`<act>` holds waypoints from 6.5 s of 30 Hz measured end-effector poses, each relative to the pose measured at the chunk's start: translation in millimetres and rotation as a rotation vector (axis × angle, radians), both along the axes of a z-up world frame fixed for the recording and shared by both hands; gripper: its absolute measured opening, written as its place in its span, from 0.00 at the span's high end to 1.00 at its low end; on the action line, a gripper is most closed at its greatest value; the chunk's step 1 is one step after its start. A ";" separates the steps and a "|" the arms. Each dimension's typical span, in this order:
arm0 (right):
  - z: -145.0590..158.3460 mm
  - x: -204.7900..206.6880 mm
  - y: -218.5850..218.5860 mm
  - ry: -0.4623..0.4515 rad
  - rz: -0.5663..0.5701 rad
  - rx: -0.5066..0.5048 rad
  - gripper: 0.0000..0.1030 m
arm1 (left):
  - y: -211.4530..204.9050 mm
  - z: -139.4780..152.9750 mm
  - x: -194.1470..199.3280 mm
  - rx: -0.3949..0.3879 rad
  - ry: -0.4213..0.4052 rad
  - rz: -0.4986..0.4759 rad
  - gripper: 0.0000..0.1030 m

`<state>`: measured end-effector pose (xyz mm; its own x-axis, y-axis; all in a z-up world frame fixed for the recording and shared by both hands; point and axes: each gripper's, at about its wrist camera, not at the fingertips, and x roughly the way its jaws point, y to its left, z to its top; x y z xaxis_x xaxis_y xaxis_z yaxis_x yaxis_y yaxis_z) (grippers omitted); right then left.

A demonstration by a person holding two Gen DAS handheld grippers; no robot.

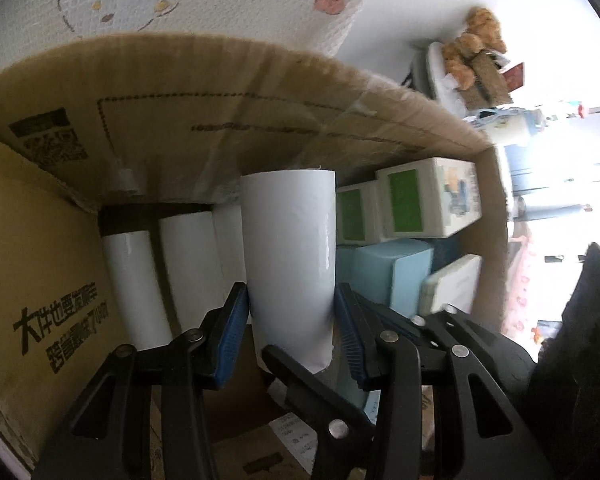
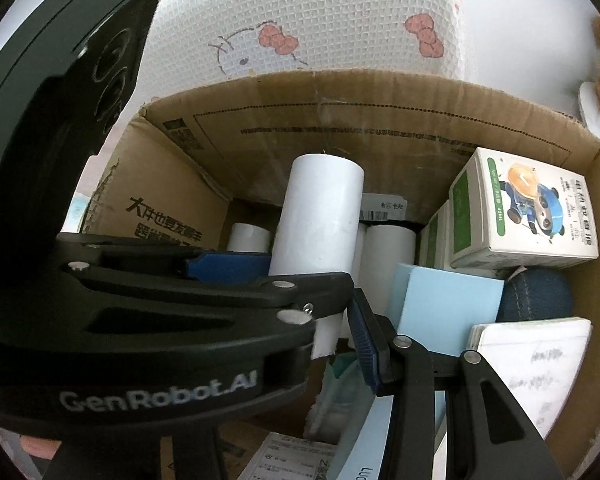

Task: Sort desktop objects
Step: 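Lower the roll into the box and open both tools, then withdraw both open tools from the box back to the roll pile, then move both tools toward a white roll beside the red-labelled pouch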

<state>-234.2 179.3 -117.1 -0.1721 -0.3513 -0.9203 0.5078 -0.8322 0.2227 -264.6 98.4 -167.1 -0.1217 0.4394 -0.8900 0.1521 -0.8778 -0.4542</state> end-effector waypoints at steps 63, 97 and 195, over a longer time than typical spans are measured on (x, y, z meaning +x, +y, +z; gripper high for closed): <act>47.2 46.6 11.1 0.158 -0.025 0.004 0.81 | -60.7 71.1 74.2 0.117 0.481 0.134 0.97; 99.0 139.6 -132.8 0.379 0.206 -0.011 0.81 | -195.8 22.7 224.3 -0.135 0.536 0.499 0.96; -90.2 123.8 -227.6 -0.001 0.248 -0.215 0.80 | -284.5 -76.4 179.1 0.209 0.159 0.346 0.57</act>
<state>-110.4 -48.3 -207.3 -0.0558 -0.5685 -0.8208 0.6890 -0.6169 0.3804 -85.4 -186.0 -243.5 -0.4219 0.5174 -0.7445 0.3352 -0.6740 -0.6583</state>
